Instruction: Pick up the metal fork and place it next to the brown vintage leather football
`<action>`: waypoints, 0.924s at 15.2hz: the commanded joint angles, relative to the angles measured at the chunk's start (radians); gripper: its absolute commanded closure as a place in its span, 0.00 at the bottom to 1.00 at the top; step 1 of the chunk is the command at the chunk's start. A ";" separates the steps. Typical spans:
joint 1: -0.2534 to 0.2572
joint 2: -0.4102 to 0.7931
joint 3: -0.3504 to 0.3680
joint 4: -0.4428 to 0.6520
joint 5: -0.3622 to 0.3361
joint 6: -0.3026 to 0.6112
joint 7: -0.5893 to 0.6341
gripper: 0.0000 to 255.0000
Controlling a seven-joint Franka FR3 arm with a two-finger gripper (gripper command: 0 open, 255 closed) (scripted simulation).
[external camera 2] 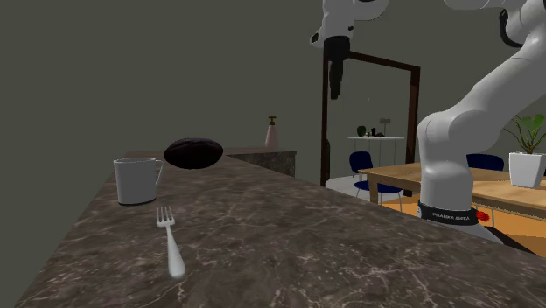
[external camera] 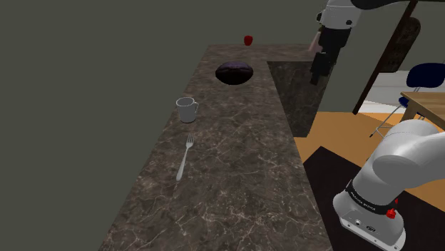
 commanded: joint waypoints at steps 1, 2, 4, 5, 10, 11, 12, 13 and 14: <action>0.000 0.000 0.000 0.000 0.000 0.000 0.000 0.00; 0.001 -0.001 0.024 -0.016 0.017 0.017 0.039 0.00; 0.003 0.004 0.074 -0.044 0.053 0.052 0.117 0.00; 0.005 0.010 0.099 -0.055 0.071 0.071 0.156 0.00; 0.012 0.067 0.225 -0.087 0.153 0.173 0.348 0.00; 0.013 0.085 0.250 -0.088 0.167 0.195 0.386 0.00; 0.012 0.105 0.276 -0.087 0.180 0.218 0.424 0.00; 0.012 0.126 0.301 -0.085 0.193 0.240 0.462 0.00; 0.011 0.149 0.326 -0.080 0.204 0.263 0.500 0.00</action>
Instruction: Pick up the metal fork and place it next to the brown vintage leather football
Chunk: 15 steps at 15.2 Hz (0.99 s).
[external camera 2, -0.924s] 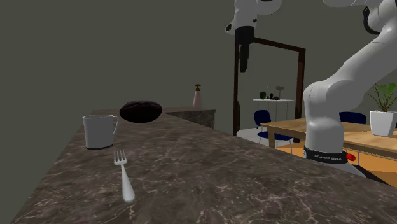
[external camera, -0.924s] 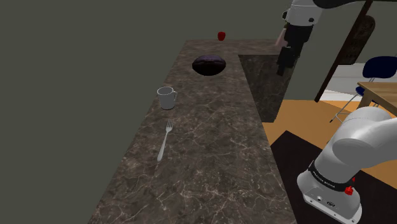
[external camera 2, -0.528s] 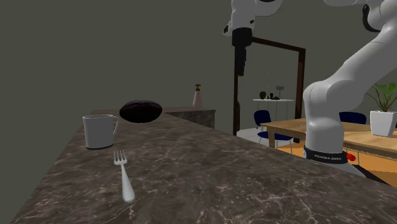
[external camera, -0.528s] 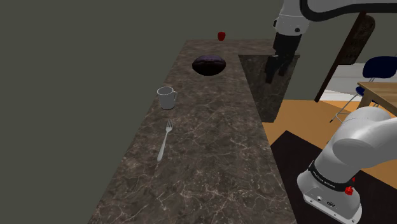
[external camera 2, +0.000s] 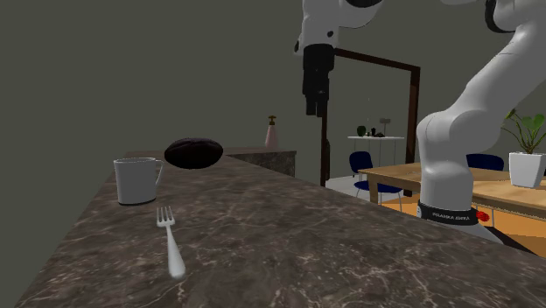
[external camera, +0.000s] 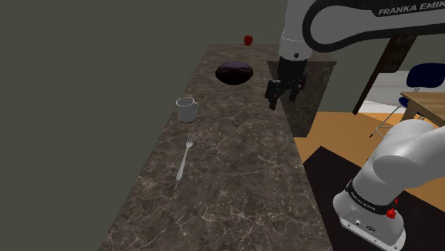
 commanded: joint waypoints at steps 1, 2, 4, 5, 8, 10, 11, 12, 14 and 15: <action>-0.003 0.049 0.052 0.003 0.023 0.054 0.080 0.00; -0.005 0.076 0.077 0.011 0.031 0.077 0.118 0.00; -0.013 0.134 0.127 0.031 0.041 0.122 0.195 0.00; -0.018 0.165 0.152 0.044 0.043 0.144 0.235 0.00; -0.039 0.268 0.227 0.092 0.036 0.208 0.356 0.00; -0.056 0.343 0.276 0.132 0.017 0.247 0.441 0.00; -0.065 0.383 0.300 0.154 0.003 0.265 0.486 0.00; -0.074 0.424 0.323 0.178 -0.015 0.282 0.532 0.00; -0.091 0.512 0.366 0.230 -0.061 0.312 0.628 0.00; -0.097 0.558 0.385 0.258 -0.090 0.324 0.678 0.00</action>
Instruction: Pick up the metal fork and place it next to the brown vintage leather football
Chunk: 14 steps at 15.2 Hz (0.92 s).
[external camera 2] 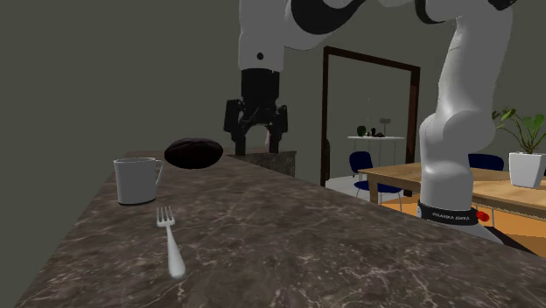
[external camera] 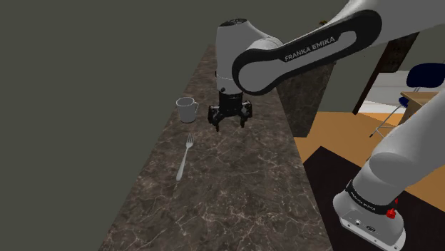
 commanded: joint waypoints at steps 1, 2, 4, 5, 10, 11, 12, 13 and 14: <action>-0.011 0.089 0.037 0.052 -0.057 0.026 0.105 0.00; -0.012 0.138 0.051 0.084 -0.092 0.034 0.158 0.00; -0.005 0.238 0.068 0.153 -0.169 0.042 0.263 0.00; 0.005 0.289 0.070 0.190 -0.209 0.043 0.314 0.00; 0.097 0.530 0.032 0.402 -0.376 0.015 0.529 0.00; 0.121 0.575 0.018 0.450 -0.401 0.005 0.563 0.00; 0.144 0.620 0.004 0.500 -0.424 -0.007 0.593 0.00; 0.168 0.664 -0.011 0.552 -0.444 -0.019 0.620 0.00; 0.186 0.698 -0.023 0.593 -0.457 -0.029 0.639 0.00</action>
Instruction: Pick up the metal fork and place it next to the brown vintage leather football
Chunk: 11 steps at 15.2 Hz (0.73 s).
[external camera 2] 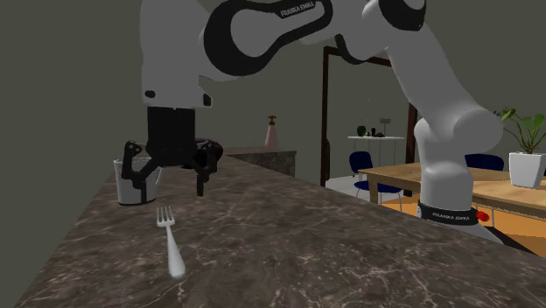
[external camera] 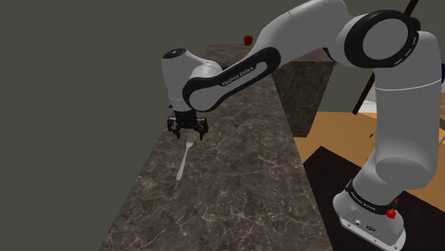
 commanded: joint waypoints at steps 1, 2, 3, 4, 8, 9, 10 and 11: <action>0.028 0.053 -0.018 0.055 -0.025 -0.008 0.031 0.00; 0.029 0.059 -0.021 0.050 -0.029 0.002 0.033 0.00; 0.030 0.065 -0.023 0.046 -0.033 0.012 0.036 0.00; 0.031 0.071 -0.026 0.041 -0.037 0.022 0.038 0.00; 0.035 0.095 -0.037 0.028 -0.054 0.056 0.048 0.00; 0.035 0.095 -0.037 0.028 -0.054 0.056 0.048 0.00; 0.035 0.095 -0.037 0.028 -0.054 0.056 0.048 0.00; 0.035 0.095 -0.037 0.028 -0.054 0.056 0.048 0.00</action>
